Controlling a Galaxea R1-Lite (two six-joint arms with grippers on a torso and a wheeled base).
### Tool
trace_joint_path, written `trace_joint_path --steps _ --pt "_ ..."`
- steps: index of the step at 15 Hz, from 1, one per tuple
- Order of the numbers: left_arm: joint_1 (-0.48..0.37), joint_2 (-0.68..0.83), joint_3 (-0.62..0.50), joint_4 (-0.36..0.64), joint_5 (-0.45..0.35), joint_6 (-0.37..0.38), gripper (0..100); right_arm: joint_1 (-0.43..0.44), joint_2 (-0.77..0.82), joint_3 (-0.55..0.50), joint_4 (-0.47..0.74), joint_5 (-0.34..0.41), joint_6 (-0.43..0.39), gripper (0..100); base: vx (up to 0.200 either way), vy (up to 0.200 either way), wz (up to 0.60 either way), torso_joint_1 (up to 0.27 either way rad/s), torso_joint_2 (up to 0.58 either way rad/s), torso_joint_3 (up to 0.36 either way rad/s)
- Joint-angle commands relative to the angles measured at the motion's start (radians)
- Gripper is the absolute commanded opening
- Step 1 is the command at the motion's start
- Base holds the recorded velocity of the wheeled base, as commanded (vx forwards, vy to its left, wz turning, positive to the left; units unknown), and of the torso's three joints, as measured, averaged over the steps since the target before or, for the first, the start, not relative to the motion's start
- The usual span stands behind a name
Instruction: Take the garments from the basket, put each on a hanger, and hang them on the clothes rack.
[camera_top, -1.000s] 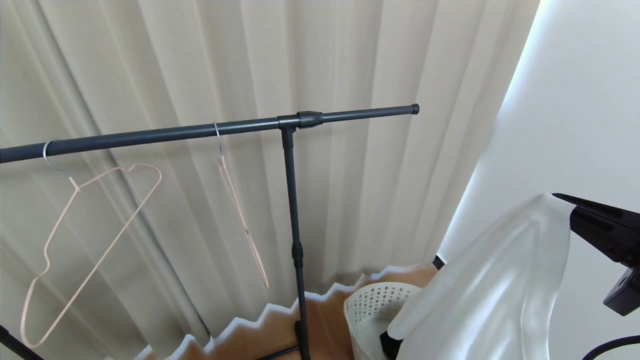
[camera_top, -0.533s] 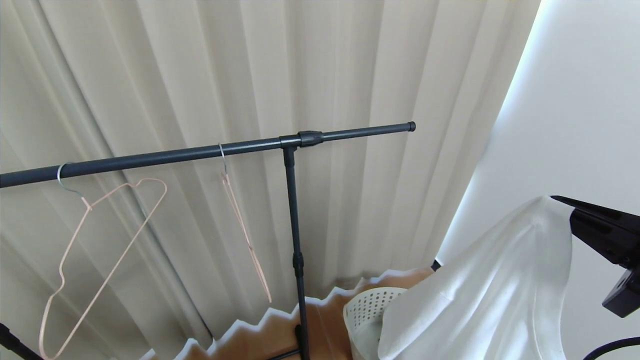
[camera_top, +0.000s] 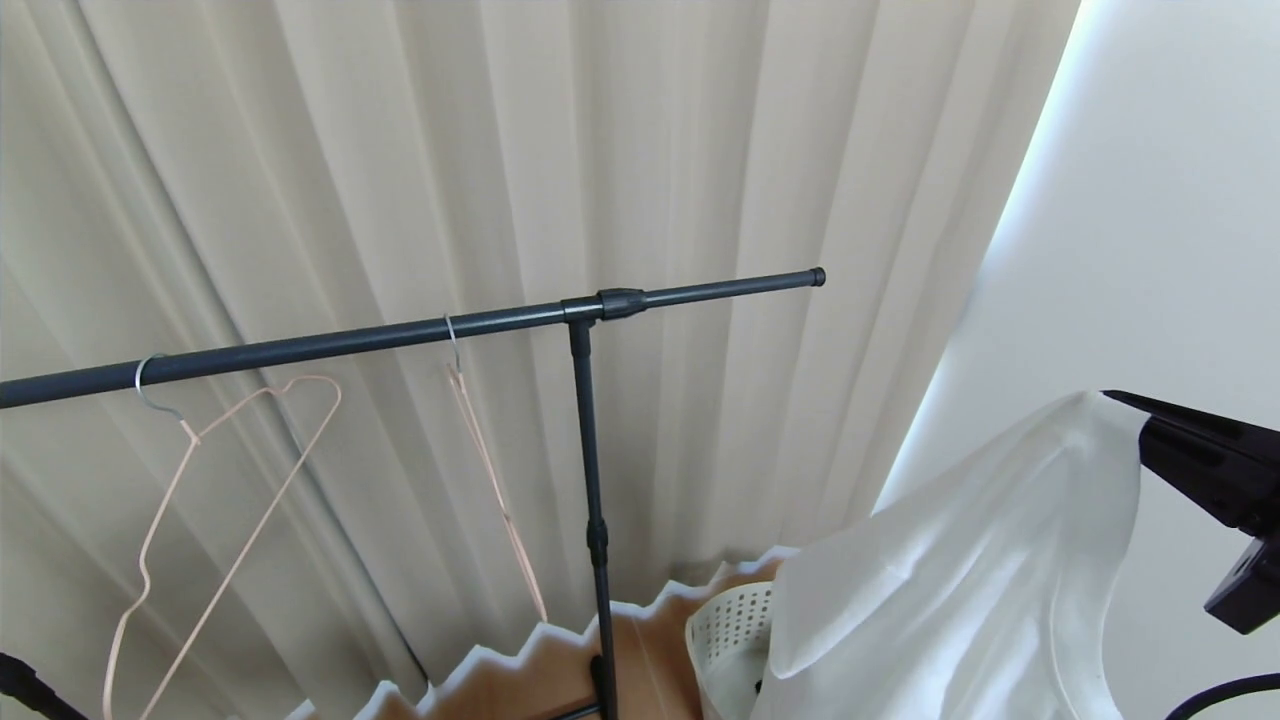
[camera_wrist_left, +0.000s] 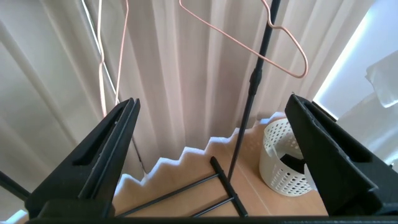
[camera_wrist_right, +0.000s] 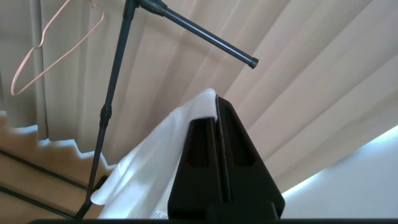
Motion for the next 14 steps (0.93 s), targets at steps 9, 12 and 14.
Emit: trace_joint_path --steps 9,12,14 --pt "0.0 0.0 -0.002 0.0 -0.002 -0.002 100 0.0 0.003 0.001 0.001 0.003 -0.001 0 0.0 0.0 0.27 0.004 0.0 0.001" --pt "0.0 0.0 -0.002 0.0 -0.003 -0.003 100 0.0 0.005 0.001 -0.001 0.003 -0.001 0 0.0 0.0 0.6 0.004 0.0 0.004" --pt "0.0 0.0 -0.002 0.0 -0.003 -0.005 100 0.0 0.005 0.001 -0.001 0.002 -0.001 0 0.0 0.0 0.3 0.004 0.0 0.001"
